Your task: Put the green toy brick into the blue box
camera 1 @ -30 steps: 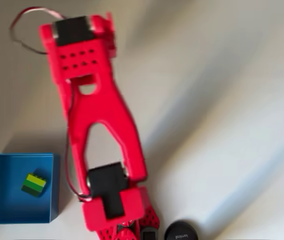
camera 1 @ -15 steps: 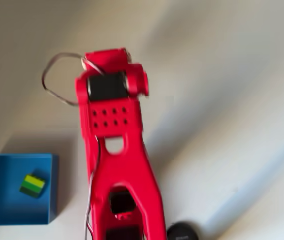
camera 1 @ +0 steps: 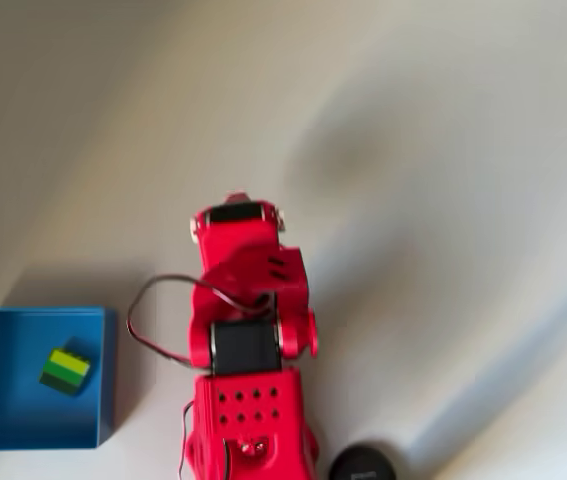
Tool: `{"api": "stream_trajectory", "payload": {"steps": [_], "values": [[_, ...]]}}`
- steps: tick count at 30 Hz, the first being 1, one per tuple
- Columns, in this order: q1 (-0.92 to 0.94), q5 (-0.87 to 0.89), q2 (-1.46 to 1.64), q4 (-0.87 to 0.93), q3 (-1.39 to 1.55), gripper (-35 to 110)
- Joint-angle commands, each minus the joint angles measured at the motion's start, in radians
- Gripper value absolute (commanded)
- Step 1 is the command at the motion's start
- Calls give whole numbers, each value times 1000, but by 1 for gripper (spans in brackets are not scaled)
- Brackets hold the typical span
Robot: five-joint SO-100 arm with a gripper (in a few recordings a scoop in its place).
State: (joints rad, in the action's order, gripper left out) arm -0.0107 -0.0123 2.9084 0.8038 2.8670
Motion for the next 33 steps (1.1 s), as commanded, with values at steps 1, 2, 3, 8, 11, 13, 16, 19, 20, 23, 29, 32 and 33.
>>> {"api": "stream_trajectory", "payload": {"steps": [1,2,3,8,11,13,16,19,20,23,29,32,33], "values": [[14,-25,161,-14,81,0],[21,-25,181,-20,101,0],[26,-28,202,-25,120,0],[43,-32,284,-43,196,0],[46,-28,308,-43,232,0],[52,-26,322,-54,259,0],[54,-14,342,-54,265,0],[54,-9,345,-48,265,0],[55,-8,345,-35,265,0],[63,0,345,35,265,0],[66,-3,345,35,265,0],[66,-3,345,35,265,0],[66,-3,345,35,265,0]]}}
